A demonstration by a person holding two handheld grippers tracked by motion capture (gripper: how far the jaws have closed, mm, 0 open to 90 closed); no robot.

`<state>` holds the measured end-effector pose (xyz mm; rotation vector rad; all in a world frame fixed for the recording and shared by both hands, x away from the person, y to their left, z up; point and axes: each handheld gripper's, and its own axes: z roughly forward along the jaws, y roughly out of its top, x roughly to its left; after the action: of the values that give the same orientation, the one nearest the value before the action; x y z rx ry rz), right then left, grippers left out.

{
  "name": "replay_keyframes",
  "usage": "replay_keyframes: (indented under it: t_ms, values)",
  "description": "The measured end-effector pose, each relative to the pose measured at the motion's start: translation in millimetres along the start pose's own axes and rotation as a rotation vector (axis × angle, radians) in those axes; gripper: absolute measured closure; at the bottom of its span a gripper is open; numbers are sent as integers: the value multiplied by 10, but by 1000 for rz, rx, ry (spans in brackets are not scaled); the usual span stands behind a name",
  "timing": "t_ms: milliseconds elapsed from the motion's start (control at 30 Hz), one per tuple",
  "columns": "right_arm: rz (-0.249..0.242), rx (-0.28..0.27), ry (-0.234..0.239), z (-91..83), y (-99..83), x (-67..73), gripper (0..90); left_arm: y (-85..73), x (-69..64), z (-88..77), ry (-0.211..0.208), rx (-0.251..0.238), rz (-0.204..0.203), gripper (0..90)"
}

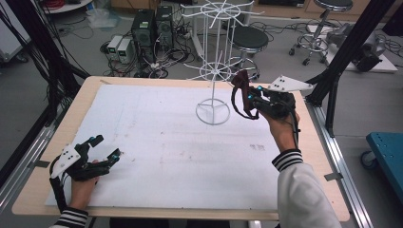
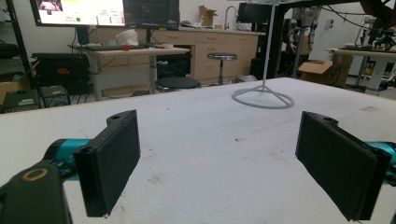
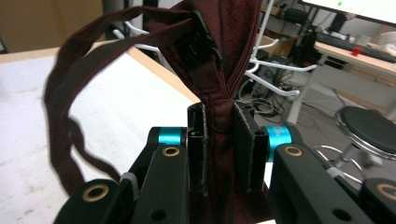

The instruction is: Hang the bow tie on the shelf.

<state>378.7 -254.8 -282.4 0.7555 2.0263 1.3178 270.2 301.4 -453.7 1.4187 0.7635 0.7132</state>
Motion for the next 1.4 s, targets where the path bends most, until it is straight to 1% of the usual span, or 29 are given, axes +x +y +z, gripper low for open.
replay_keyframes:
  t_ms: [100,133,333,467,500,567,633,733,800,833,900,933,1000,1100,1133,1233,1300,1333,1400]
  values:
    - [-4,3,-8,18,21,2,767,0,0,0,0,0,0,143]
    - [3,10,-8,38,38,6,767,0,0,-1,-1,1,0,143]
    - [1,29,-28,94,73,-3,767,1,3,-2,-1,2,-1,143]
    - [-2,33,-28,102,77,1,767,1,4,-2,-1,2,-2,143]
    - [-8,35,-34,103,78,1,767,1,4,-2,-1,3,-2,143]
    - [-4,34,-34,101,79,1,767,1,3,-2,-1,3,-1,143]
    - [-9,40,-45,96,87,7,767,1,3,-2,-1,2,-1,143]
    - [-10,39,-45,91,96,14,767,1,3,-2,-1,2,-1,143]
    - [-26,36,-53,82,119,22,767,0,2,-1,-1,1,-2,143]
    - [-26,36,-53,82,119,22,767,0,2,-1,-1,1,-2,143]
    - [-50,36,-54,73,145,33,767,1,2,-1,-2,2,-2,143]
    - [-44,35,-54,71,152,41,767,0,2,-1,-1,1,-1,143]
    - [-56,35,-57,69,171,41,766,1,3,-2,-1,3,-1,143]
    - [-55,33,-58,68,200,39,766,1,3,-2,-1,2,-1,143]
    - [-67,29,-64,69,237,40,766,1,4,-2,-1,2,-2,143]
    - [-67,29,-65,73,275,45,766,1,3,-2,-1,3,-1,143]
    - [-73,38,-68,95,301,50,766,1,4,-2,-1,2,-2,143]
    - [-68,48,-67,107,297,54,766,1,4,-2,-1,2,-2,143]
    - [-74,71,-83,140,287,53,766,1,4,-2,-1,2,-2,143]
